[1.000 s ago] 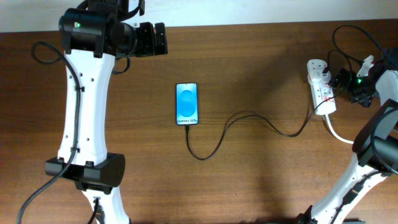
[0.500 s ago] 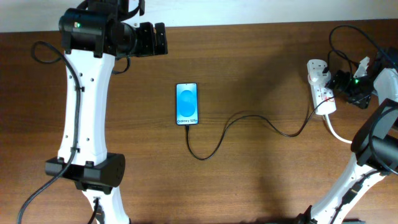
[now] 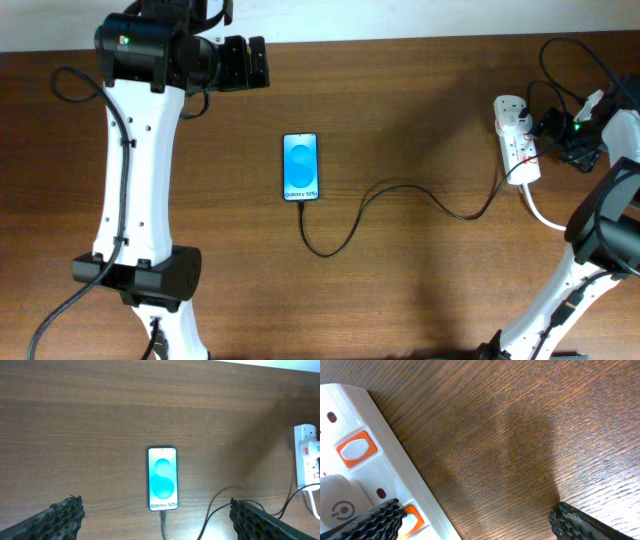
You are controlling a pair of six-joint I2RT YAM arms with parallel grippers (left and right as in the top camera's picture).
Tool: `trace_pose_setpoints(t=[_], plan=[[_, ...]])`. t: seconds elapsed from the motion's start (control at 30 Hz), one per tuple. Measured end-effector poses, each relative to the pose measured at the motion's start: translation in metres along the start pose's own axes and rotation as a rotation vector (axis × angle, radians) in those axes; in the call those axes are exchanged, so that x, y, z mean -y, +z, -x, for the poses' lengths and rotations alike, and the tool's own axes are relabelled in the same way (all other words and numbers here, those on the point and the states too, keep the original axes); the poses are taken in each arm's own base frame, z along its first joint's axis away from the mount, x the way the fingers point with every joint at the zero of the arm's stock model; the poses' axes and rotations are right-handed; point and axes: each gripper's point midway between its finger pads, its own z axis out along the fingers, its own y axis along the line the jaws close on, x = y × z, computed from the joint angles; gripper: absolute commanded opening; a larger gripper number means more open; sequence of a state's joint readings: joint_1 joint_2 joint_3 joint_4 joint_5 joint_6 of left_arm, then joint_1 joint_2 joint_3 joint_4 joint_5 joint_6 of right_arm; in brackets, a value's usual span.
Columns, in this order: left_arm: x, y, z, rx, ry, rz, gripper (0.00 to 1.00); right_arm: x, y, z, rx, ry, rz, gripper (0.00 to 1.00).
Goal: Plug charger to phone and switch on socket
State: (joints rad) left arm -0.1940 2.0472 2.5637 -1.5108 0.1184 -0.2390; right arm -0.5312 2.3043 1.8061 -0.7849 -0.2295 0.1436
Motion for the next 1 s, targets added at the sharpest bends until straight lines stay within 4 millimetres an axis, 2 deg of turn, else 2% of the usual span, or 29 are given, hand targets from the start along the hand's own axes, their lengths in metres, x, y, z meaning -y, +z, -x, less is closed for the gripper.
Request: trace_pose_setpoints(t=[0.33,0.43,0.57,0.63,0.7,0.73,0.77,0.8,0.83,0.87,0.9,0.93,0.97,1.0], plan=[[0.000,0.000,0.000,0.000,0.000,0.000,0.99,-0.001,-0.001,-0.005,-0.023,0.027,-0.008,0.99],[0.000,0.000,0.000,0.000,0.000,0.000,0.99,-0.002,-0.004,-0.016,-0.068,0.037,-0.010,0.99],[0.000,0.000,0.000,0.000,0.000,0.000,0.99,-0.002,-0.004,-0.018,-0.075,0.038,-0.015,0.98],[0.000,0.000,0.000,0.000,0.000,0.000,0.99,0.001,-0.005,-0.015,-0.064,0.050,-0.036,0.98],[0.000,0.000,0.000,0.000,0.000,0.000,0.99,0.009,-0.016,-0.012,-0.088,0.080,-0.078,0.98],[0.000,0.000,0.000,0.000,0.000,0.000,0.99,0.022,-0.041,0.013,-0.039,0.106,-0.100,0.98],[0.000,0.000,0.000,0.002,0.000,-0.001,0.99,0.032,-0.072,0.029,-0.013,0.133,-0.113,0.98],[0.000,0.000,0.000,0.001,0.000,0.000,0.99,0.038,-0.109,0.056,0.079,0.138,-0.112,0.98],[0.000,0.000,0.000,0.001,0.000,0.000,0.99,0.040,-0.158,0.070,0.147,0.137,-0.118,0.98],[0.000,0.000,0.000,0.002,0.000,0.000,0.99,0.034,-0.183,0.077,0.191,0.126,-0.115,0.98],[0.000,0.000,0.000,0.001,0.000,0.001,0.99,0.019,-0.212,0.081,0.238,0.094,-0.100,0.98],[0.000,0.000,0.000,0.001,0.000,0.001,0.99,-0.006,-0.244,0.087,0.312,0.030,-0.064,0.98],[0.000,0.000,0.000,0.001,0.000,0.001,0.99,-0.023,-0.260,0.082,0.328,-0.007,-0.042,0.98],[0.000,0.000,0.000,0.001,0.000,0.001,0.99,-0.049,-0.283,0.077,0.374,-0.061,-0.012,0.98]])
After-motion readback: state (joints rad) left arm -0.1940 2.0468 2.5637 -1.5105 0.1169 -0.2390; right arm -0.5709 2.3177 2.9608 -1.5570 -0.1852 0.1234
